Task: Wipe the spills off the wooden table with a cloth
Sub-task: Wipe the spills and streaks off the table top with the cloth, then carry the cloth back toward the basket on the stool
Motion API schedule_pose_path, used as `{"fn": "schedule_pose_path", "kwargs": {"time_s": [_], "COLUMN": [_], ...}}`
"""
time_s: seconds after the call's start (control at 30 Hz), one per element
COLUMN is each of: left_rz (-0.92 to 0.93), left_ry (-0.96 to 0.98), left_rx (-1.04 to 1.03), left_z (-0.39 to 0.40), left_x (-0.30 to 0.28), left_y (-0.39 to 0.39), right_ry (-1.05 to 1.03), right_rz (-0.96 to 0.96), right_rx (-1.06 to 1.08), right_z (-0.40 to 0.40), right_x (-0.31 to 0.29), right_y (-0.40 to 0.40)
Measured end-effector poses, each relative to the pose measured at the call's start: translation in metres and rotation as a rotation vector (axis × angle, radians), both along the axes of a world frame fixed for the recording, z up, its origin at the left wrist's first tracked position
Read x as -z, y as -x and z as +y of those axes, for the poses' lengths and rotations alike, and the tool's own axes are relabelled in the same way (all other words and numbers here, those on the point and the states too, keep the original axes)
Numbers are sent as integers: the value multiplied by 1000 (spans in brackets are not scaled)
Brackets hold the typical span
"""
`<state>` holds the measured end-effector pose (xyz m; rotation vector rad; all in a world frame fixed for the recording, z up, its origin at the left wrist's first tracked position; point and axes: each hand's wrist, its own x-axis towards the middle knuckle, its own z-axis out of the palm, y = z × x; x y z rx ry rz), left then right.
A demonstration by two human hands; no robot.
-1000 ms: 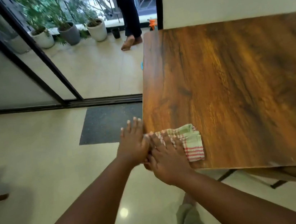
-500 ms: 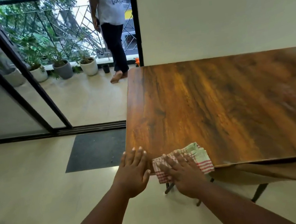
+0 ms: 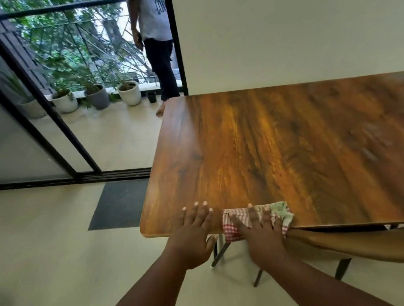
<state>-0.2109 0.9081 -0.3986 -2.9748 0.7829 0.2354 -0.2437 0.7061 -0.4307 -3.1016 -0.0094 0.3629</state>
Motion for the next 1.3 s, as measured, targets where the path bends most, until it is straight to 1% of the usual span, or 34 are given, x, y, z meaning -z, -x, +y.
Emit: {"fn": "schedule_pose_path", "kwargs": {"time_s": [0.13,0.33,0.43,0.53,0.6,0.77,0.93,1.0,1.13,1.3], "left_rz": [-52,-79,-61,-83,-96,-150,-193,-179,-135,-115], "left_ry": [-26,-8,-11,-31,-29,-7,34,49,22,38], "left_rx": [-36,-138,-152,-148,-146,-137,-148,-151,-111,-28], "left_z": [-16,-34,-41,-50,-55,-71,-78,-82,-99,-145], "left_x": [-11,-18,-17,-26,-35,-66,-87,-91,-99,-108], "left_y": [13,52,81,100,108,133,184,207,240,261], "right_ry": [154,166,179,141,154,214,235,209,136,87], "right_rz": [114,190,198,146,148,167,85,53,41,11], "right_rx": [-182,-271,-413,-572,-632,-623,-593,-561,-475,-396], "right_z": [-18,-24,-30,-32,-28,-24,-38,-46,-64,-101], "right_x": [-11,-36,-54,-71,-78,-101,-121,-127,-140,-149], "right_y": [-3,-1,15,36,51,90,145,168,205,240]}}
